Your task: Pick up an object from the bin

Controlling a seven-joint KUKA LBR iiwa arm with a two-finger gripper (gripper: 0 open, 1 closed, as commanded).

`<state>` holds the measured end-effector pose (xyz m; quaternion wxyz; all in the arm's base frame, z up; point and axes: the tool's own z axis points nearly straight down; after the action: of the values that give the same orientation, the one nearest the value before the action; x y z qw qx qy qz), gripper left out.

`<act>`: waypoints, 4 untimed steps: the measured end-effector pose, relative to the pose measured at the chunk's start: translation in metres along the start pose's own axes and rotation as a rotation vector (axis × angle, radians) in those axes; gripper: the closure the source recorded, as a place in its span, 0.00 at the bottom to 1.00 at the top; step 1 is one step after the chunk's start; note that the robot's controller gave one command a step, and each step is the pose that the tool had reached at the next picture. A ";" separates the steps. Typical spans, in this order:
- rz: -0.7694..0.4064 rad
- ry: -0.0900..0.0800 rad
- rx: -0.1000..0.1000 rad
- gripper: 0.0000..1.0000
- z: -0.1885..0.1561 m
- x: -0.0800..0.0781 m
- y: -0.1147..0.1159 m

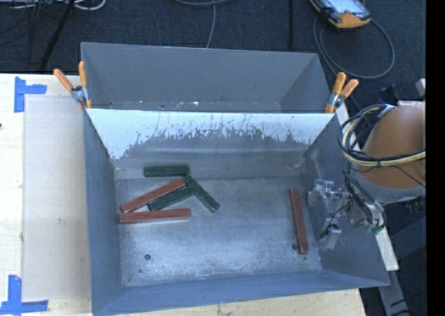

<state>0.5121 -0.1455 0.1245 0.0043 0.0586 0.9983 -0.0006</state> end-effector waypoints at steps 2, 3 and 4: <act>0.101 0.011 0.000 0.00 0.054 0.024 0.035; -0.031 0.010 -0.003 0.00 0.055 0.005 0.059; -0.487 0.007 -0.003 1.00 0.055 -0.018 0.005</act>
Offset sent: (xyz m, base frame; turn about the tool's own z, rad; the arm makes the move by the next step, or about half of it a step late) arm -0.0206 0.0507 -0.0545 0.1086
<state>0.5314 -0.1429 0.0698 0.0006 -0.1836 0.9830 -0.0001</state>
